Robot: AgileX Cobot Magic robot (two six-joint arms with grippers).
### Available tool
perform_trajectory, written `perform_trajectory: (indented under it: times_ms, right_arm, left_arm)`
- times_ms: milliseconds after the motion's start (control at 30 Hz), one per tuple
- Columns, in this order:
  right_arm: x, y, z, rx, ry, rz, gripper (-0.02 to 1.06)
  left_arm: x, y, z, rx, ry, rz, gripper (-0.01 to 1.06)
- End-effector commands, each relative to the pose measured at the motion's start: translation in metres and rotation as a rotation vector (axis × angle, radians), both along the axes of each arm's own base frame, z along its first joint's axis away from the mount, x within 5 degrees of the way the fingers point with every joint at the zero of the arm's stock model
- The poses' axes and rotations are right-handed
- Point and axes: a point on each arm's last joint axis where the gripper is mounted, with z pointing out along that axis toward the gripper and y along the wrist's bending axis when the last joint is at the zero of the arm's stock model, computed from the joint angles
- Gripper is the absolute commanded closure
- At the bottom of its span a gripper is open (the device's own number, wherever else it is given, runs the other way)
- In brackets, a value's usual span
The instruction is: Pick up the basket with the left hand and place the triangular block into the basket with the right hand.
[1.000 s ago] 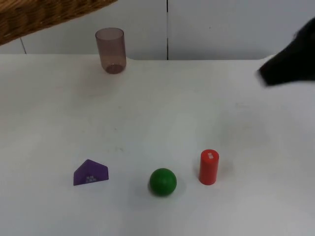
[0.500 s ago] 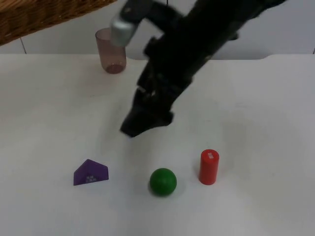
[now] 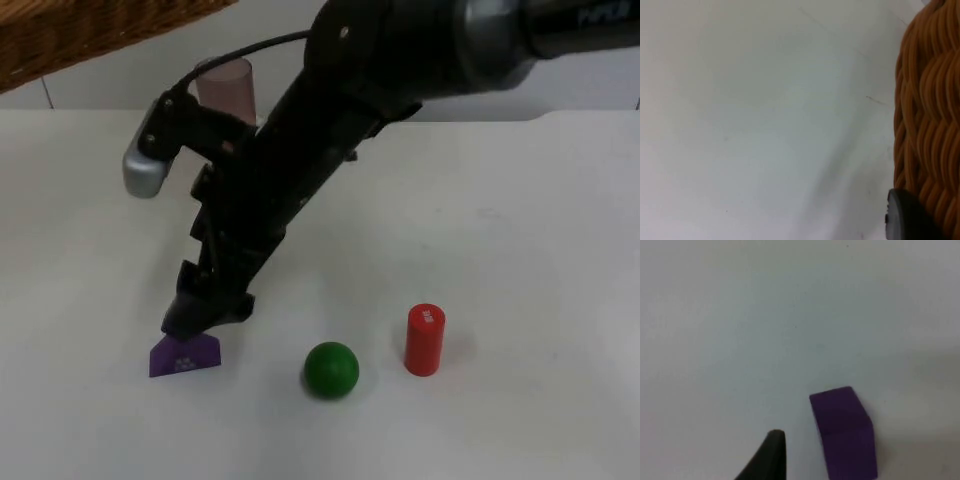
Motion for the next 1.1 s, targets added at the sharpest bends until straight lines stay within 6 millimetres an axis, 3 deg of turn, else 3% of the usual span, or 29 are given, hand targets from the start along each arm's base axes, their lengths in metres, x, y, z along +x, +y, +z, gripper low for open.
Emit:
perform_trajectory:
  times_ms: [0,367,600,733,900,1067]
  right_arm:
    - [-0.001,0.009,-0.007,0.022,0.022,0.024,0.00]
    - [-0.010,0.016,-0.041,-0.035,0.080,0.094,0.00]
    - [-0.011,0.015,-0.044,-0.043,0.090,0.097,0.04]
    - [-0.013,0.017,-0.045,-0.060,0.078,0.114,0.16]
    - [-0.014,0.022,-0.044,-0.051,0.047,0.102,0.49]
    - [-0.014,0.023,-0.047,-0.045,0.048,0.094,0.61]
  left_arm:
    - [0.000,0.000,0.006,-0.016,-0.032,0.024,1.04]
    - [0.000,0.001,0.006,-0.012,-0.037,0.026,1.04]
    - [0.001,0.001,0.006,-0.009,-0.044,0.030,1.04]
    - [0.001,0.001,0.006,-0.009,-0.044,0.030,1.04]
    - [0.001,0.001,0.006,-0.011,-0.039,0.028,1.04]
    - [0.000,0.000,0.006,-0.013,-0.033,0.022,1.04]
